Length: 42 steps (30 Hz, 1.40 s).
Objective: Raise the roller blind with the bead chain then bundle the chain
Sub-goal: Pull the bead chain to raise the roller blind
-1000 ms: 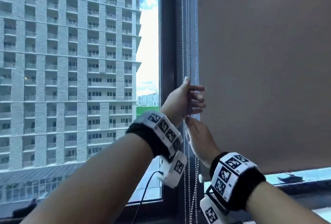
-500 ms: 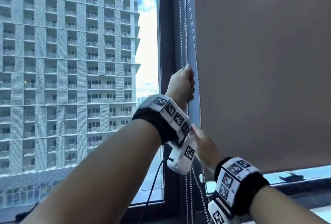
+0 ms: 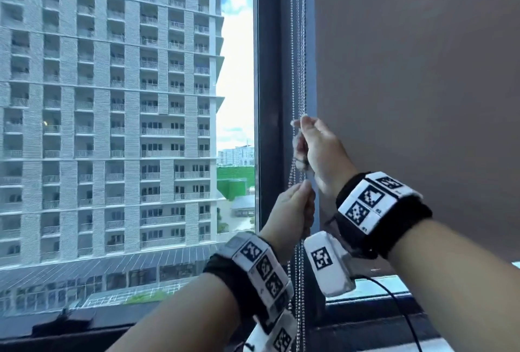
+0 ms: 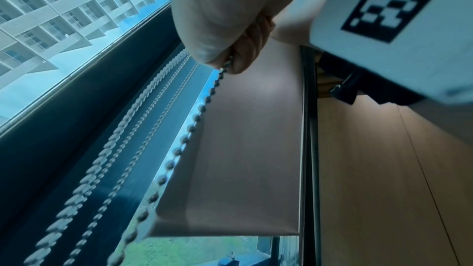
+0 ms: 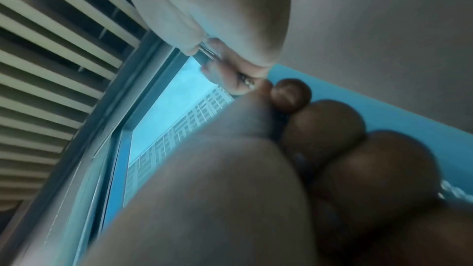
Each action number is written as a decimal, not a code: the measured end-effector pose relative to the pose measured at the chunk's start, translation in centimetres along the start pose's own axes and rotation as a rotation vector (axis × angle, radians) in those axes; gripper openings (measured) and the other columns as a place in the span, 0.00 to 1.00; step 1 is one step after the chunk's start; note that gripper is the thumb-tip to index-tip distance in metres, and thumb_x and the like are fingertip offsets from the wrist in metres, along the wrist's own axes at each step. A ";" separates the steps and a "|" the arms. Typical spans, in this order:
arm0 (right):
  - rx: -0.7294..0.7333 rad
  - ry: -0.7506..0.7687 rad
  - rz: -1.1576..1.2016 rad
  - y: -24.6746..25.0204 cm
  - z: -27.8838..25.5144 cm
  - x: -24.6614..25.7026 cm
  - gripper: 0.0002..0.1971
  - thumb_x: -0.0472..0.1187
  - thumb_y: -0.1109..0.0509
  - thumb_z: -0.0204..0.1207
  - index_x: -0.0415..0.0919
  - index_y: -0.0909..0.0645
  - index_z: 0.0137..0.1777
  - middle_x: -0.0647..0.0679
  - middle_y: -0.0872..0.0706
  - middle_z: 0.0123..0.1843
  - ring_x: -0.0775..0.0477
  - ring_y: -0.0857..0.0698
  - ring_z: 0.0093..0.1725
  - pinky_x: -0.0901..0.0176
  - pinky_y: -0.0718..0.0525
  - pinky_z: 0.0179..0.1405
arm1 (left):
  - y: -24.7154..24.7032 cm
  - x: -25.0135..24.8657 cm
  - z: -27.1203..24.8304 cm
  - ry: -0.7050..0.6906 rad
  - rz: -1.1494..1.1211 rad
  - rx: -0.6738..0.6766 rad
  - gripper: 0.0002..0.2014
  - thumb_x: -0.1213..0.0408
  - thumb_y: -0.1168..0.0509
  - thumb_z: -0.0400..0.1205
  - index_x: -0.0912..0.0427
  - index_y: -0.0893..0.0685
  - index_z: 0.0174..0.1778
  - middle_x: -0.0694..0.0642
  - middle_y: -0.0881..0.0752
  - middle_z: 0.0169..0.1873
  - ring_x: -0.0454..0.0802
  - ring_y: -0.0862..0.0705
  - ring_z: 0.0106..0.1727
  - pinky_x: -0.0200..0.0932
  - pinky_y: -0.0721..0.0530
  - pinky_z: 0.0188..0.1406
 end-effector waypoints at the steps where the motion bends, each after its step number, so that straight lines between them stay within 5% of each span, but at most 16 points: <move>1: 0.001 -0.002 0.000 -0.1 -0.2 -0.2 0.16 0.51 0.48 0.86 0.44 0.28 0.42 0.54 0.28 0.23 0.54 0.34 0.22 0.64 0.35 0.17 | 0.2 0.5 -0.3 0.013 0.008 0.020 0.18 0.52 0.45 0.87 0.50 0.32 0.29 0.45 0.36 0.21 0.41 0.41 0.20 0.38 0.44 0.23; 5: -0.020 0.129 -0.238 0.0 -1.4 -1.2 0.26 0.52 0.51 0.86 0.43 0.36 0.27 0.52 0.35 0.18 0.54 0.37 0.16 0.61 0.35 0.21 | 1.3 1.1 -0.3 0.173 -0.026 0.179 0.18 0.51 0.48 0.87 0.53 0.28 0.32 0.48 0.33 0.23 0.42 0.38 0.20 0.34 0.39 0.18; 9: -0.044 0.116 -0.269 0.9 -2.5 -2.7 0.24 0.50 0.50 0.87 0.44 0.34 0.27 0.50 0.32 0.22 0.53 0.32 0.21 0.58 0.28 0.29 | 2.8 -0.7 0.8 0.200 -0.207 0.210 0.29 0.40 0.56 0.84 0.59 0.19 0.48 0.56 0.15 0.36 0.50 0.17 0.37 0.46 0.23 0.42; 13: 0.005 0.047 -0.135 0.2 -3.6 -5.1 0.18 0.52 0.45 0.83 0.47 0.20 0.38 0.45 0.13 0.37 0.46 0.13 0.38 0.46 0.16 0.42 | 1.6 -4.9 2.2 0.087 -0.151 0.218 0.35 0.38 0.58 0.84 0.64 0.23 0.68 0.61 0.17 0.47 0.56 0.17 0.51 0.55 0.21 0.60; 15: 0.012 0.056 -0.136 0.0 -4.4 -5.7 0.17 0.51 0.44 0.84 0.46 0.22 0.37 0.35 0.14 0.37 0.42 0.14 0.35 0.40 0.19 0.38 | 0.5 -7.4 3.0 0.039 -0.157 0.184 0.29 0.44 0.57 0.87 0.64 0.23 0.62 0.59 0.16 0.41 0.54 0.14 0.44 0.49 0.19 0.52; 16: 0.011 0.070 -0.163 0.0 -5.0 -5.8 0.18 0.48 0.45 0.85 0.44 0.27 0.34 0.39 0.21 0.29 0.47 0.21 0.26 0.46 0.25 0.30 | 0.1 -8.6 3.4 0.013 -0.162 0.165 0.24 0.46 0.55 0.87 0.61 0.23 0.58 0.57 0.16 0.37 0.51 0.14 0.39 0.45 0.19 0.45; 18: 0.015 0.090 -0.258 0.1 -6.0 -6.2 0.20 0.48 0.48 0.86 0.41 0.34 0.33 0.45 0.32 0.26 0.52 0.33 0.23 0.54 0.32 0.28 | -0.7 -10.8 4.1 -0.028 -0.161 0.120 0.17 0.50 0.52 0.88 0.58 0.25 0.57 0.54 0.19 0.35 0.47 0.15 0.33 0.41 0.20 0.36; 22: 0.105 -0.003 -0.298 0.2 -7.4 -7.9 0.34 0.66 0.51 0.74 0.31 0.26 0.44 0.28 0.20 0.35 0.32 0.23 0.32 0.40 0.20 0.38 | -1.2 -13.3 5.4 -0.081 -0.106 -0.013 0.15 0.49 0.47 0.87 0.57 0.25 0.54 0.50 0.27 0.28 0.44 0.26 0.26 0.35 0.26 0.25; 25: 0.177 -0.030 -0.286 0.5 -8.0 -8.7 0.22 0.58 0.47 0.76 0.40 0.22 0.41 0.40 0.17 0.32 0.39 0.21 0.33 0.42 0.18 0.39 | -1.2 -12.8 5.9 -0.088 -0.048 -0.109 0.19 0.48 0.48 0.86 0.51 0.31 0.31 0.45 0.35 0.18 0.41 0.39 0.15 0.30 0.41 0.13; 28: 0.233 -0.054 -0.296 0.9 -8.7 -8.6 0.10 0.46 0.45 0.73 0.49 0.24 0.36 0.59 0.19 0.25 0.58 0.22 0.29 0.67 0.26 0.30 | -1.7 -11.7 5.6 -0.104 -0.067 -0.062 0.21 0.52 0.49 0.87 0.49 0.38 0.26 0.43 0.38 0.15 0.41 0.44 0.14 0.29 0.45 0.12; 32: 0.200 -0.127 -0.287 1.9 -8.2 -7.9 0.17 0.52 0.48 0.84 0.43 0.21 0.54 0.46 0.15 0.46 0.48 0.18 0.48 0.64 0.20 0.47 | -1.9 -10.4 4.7 -0.094 -0.145 0.028 0.21 0.53 0.51 0.87 0.49 0.40 0.27 0.44 0.41 0.16 0.42 0.47 0.15 0.30 0.46 0.11; 36: 0.078 -0.068 -0.119 2.1 -5.8 -5.7 0.18 0.49 0.51 0.87 0.46 0.21 0.47 0.55 0.14 0.37 0.52 0.18 0.39 0.52 0.22 0.45 | -1.3 -8.4 3.7 -0.084 -0.123 0.029 0.22 0.52 0.51 0.87 0.50 0.40 0.26 0.45 0.41 0.16 0.42 0.47 0.16 0.32 0.48 0.14; 39: 0.033 -0.005 -0.090 2.0 -3.7 -3.2 0.16 0.48 0.50 0.87 0.50 0.22 0.43 0.60 0.15 0.32 0.60 0.19 0.33 0.59 0.22 0.38 | -0.9 -6.5 2.5 -0.056 -0.113 0.028 0.22 0.51 0.49 0.87 0.50 0.38 0.25 0.46 0.39 0.17 0.43 0.45 0.16 0.33 0.45 0.13; 42: -0.018 0.038 -0.089 1.6 -2.1 -0.7 0.11 0.46 0.47 0.87 0.46 0.24 0.55 0.52 0.13 0.42 0.58 0.16 0.35 0.64 0.19 0.36 | -0.8 -4.5 1.2 -0.019 -0.081 0.041 0.23 0.51 0.49 0.87 0.50 0.35 0.24 0.45 0.38 0.17 0.42 0.44 0.17 0.34 0.45 0.12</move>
Point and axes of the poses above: each hand's wrist, its own z-axis towards the middle knuckle, its own y-axis out of the back of the hand, x = y × z, the point moved 3 cm from there along z, towards the middle knuckle
